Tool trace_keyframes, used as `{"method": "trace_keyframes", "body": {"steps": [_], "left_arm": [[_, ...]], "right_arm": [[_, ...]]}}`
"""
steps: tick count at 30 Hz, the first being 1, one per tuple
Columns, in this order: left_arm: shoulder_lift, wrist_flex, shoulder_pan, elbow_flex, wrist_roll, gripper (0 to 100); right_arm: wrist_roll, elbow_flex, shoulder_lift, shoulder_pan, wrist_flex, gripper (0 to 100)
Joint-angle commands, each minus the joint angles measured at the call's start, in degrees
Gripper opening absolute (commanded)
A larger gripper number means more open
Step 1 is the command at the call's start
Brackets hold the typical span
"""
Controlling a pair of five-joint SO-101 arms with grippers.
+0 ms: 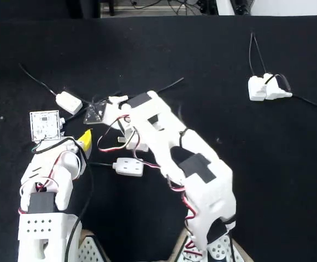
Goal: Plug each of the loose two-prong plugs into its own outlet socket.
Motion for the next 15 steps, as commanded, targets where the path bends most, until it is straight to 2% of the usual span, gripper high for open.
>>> {"method": "trace_keyframes", "body": {"steps": [1, 5, 9, 15], "left_arm": [[-0.53, -0.26, -0.57, -2.33, 0.26, 23], [-0.53, -0.26, -0.57, -2.33, 0.26, 23], [-0.53, -0.26, -0.57, -2.33, 0.18, 23], [-0.53, -0.26, -0.4, -2.33, 0.18, 23]], "right_arm": [[0.35, -3.03, 0.92, -1.67, -1.67, 19.4], [0.18, -4.44, 0.92, -1.23, -1.49, 0.7], [-3.43, -4.7, -1.1, 0.18, -1.41, 1.3], [-8.35, 2.15, -15.69, 1.23, -0.79, 1.1]]}}
